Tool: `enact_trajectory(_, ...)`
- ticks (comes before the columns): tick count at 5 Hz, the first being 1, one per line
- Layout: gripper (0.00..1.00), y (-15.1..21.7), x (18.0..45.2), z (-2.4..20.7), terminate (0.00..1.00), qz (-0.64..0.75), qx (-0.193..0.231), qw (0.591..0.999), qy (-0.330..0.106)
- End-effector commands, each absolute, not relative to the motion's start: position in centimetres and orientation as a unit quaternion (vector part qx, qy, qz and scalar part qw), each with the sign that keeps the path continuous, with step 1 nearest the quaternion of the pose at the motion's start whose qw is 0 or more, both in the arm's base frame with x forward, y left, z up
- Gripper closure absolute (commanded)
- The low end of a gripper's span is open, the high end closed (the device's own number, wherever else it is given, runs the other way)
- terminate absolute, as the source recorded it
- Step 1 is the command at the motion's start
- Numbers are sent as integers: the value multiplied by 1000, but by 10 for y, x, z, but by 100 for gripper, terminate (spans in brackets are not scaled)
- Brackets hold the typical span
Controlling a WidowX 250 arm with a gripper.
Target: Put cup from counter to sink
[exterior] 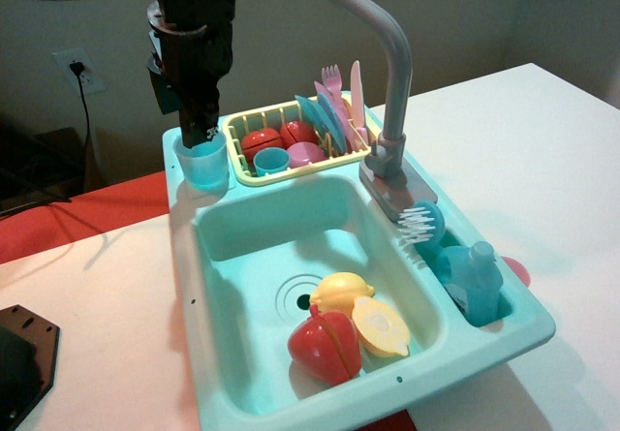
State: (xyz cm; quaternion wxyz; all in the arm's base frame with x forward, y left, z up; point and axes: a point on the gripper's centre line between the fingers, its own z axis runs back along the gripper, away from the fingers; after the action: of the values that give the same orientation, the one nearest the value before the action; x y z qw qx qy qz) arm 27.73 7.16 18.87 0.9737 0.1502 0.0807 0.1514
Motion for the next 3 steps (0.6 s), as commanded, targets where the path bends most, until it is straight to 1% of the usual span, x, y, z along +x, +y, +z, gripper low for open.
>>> enact_trajectory(1,0,72,277,189,0,151,150,974,81)
enact_trajectory(3,0,70,302,167,0,156,146,973,92)
